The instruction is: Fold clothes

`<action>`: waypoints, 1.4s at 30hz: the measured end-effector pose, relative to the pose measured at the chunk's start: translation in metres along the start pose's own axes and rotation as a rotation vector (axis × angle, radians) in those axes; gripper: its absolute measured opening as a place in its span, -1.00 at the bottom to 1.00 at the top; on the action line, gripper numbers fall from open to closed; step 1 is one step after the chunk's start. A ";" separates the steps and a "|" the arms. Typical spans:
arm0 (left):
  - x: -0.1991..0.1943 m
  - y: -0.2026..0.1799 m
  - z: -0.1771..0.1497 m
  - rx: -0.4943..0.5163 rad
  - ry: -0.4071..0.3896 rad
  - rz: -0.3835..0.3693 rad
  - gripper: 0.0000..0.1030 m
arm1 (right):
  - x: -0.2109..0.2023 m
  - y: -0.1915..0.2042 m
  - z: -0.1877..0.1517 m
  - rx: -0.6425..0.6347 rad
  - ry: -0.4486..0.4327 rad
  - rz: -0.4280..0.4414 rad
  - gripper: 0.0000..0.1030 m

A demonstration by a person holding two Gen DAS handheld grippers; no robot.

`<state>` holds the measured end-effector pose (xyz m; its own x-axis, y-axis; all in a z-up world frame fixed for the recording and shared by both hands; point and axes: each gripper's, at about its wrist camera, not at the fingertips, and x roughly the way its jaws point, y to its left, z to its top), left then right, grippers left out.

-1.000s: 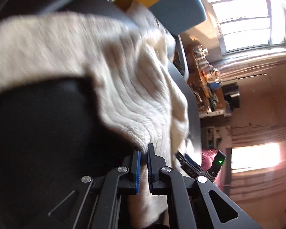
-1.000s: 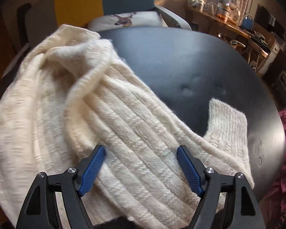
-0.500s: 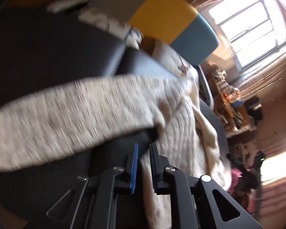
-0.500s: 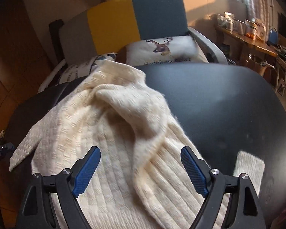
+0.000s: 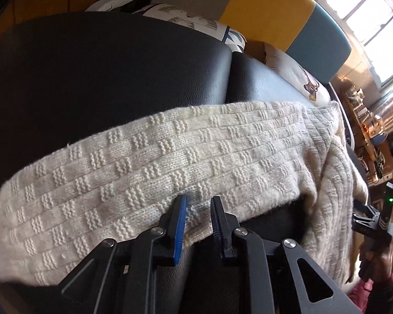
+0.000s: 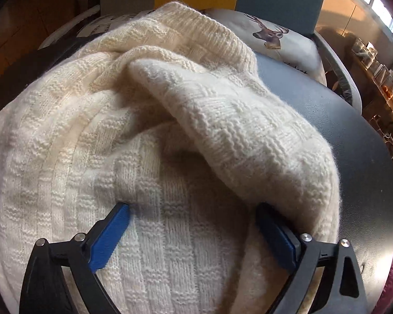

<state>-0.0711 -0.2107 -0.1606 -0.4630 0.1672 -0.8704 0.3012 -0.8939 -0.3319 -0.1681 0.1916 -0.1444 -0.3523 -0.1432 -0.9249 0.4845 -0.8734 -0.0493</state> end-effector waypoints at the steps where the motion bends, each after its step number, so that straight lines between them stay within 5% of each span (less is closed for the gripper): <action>1: 0.000 -0.001 0.005 0.012 -0.001 0.012 -0.60 | -0.003 -0.001 -0.001 0.007 -0.003 0.002 0.95; 6: 0.003 -0.007 0.034 0.067 -0.002 0.070 -0.59 | -0.017 -0.005 -0.007 0.043 -0.018 0.015 0.95; 10: -0.032 -0.016 0.029 0.025 -0.031 -0.092 -0.58 | -0.028 -0.009 -0.011 0.072 -0.031 0.024 0.78; 12: -0.047 -0.028 0.006 0.056 -0.016 -0.151 -0.57 | -0.049 -0.006 -0.023 0.095 -0.073 0.109 0.78; 16: -0.047 -0.043 -0.063 0.089 0.140 -0.281 -0.50 | -0.076 0.016 -0.065 0.101 -0.056 0.289 0.78; 21: -0.037 -0.062 -0.135 0.088 0.269 -0.344 -0.50 | -0.069 0.018 -0.129 0.093 0.039 0.191 0.78; 25: -0.041 -0.073 -0.137 0.084 0.217 -0.328 -0.33 | -0.069 0.025 -0.154 0.100 0.023 0.115 0.81; 27: -0.038 -0.082 -0.136 0.123 0.207 -0.283 -0.48 | -0.070 0.038 -0.158 0.092 0.032 0.077 0.91; 28: -0.038 -0.087 -0.137 0.153 0.197 -0.246 -0.83 | -0.071 0.043 -0.158 0.095 0.042 0.081 0.94; 30: -0.037 -0.080 -0.130 0.087 0.239 -0.316 -0.86 | -0.074 0.052 -0.158 0.081 0.064 0.096 0.95; 33: -0.043 -0.054 -0.113 -0.060 0.248 -0.414 -0.86 | -0.088 0.045 -0.161 0.165 0.044 0.210 0.90; 36: -0.052 -0.033 -0.104 -0.114 0.233 -0.444 -0.72 | -0.114 0.023 -0.177 0.331 -0.029 0.537 0.90; 38: -0.058 -0.029 -0.108 -0.092 0.209 -0.420 -0.36 | -0.125 0.009 -0.195 0.435 -0.069 0.683 0.90; 40: -0.057 -0.032 -0.117 -0.080 0.221 -0.445 -0.09 | -0.128 -0.001 -0.209 0.505 -0.097 0.657 0.90; 42: -0.054 -0.040 -0.126 -0.054 0.225 -0.457 -0.06 | -0.122 -0.015 -0.223 0.583 -0.106 0.624 0.90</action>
